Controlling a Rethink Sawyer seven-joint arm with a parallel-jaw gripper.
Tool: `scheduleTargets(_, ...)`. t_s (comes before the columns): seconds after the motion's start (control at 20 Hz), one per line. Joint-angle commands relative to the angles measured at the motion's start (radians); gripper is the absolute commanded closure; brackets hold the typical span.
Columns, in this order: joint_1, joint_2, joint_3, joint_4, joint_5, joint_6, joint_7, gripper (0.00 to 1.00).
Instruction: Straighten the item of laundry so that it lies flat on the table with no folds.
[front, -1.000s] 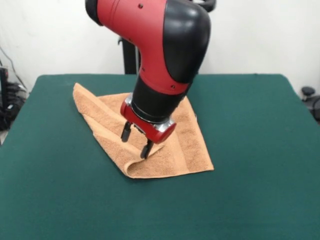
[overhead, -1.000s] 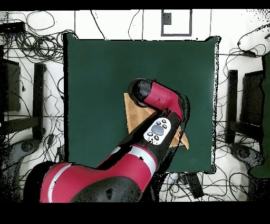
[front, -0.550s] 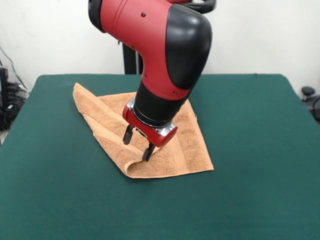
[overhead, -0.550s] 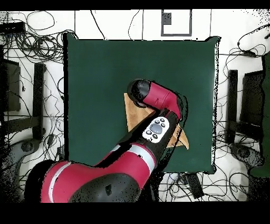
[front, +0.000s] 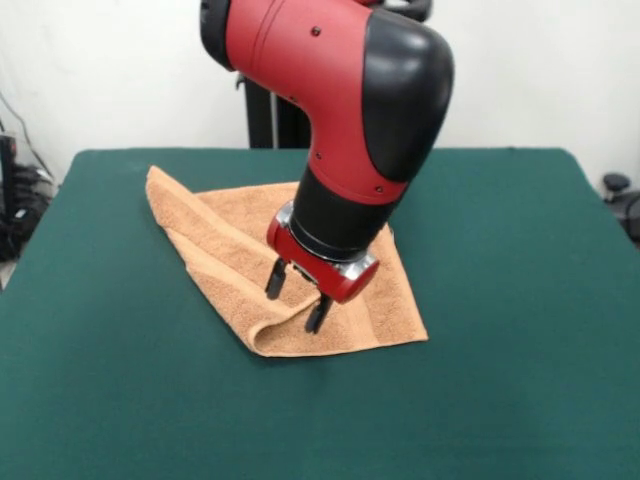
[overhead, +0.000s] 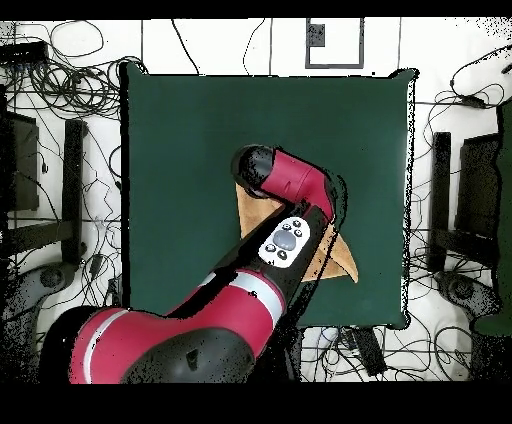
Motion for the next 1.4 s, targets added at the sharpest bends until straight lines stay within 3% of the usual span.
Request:
scheduleTargets(0.05,0.030,0.018,0.053,-0.047,0.054,0.078,0.347,0.00)
scheduleTargets(0.65,0.012,0.007,0.074,-0.028,0.018,0.063,0.323,0.00)
scheduleTargets(1.4,0.011,0.071,0.049,-0.073,0.016,0.076,0.351,0.00)
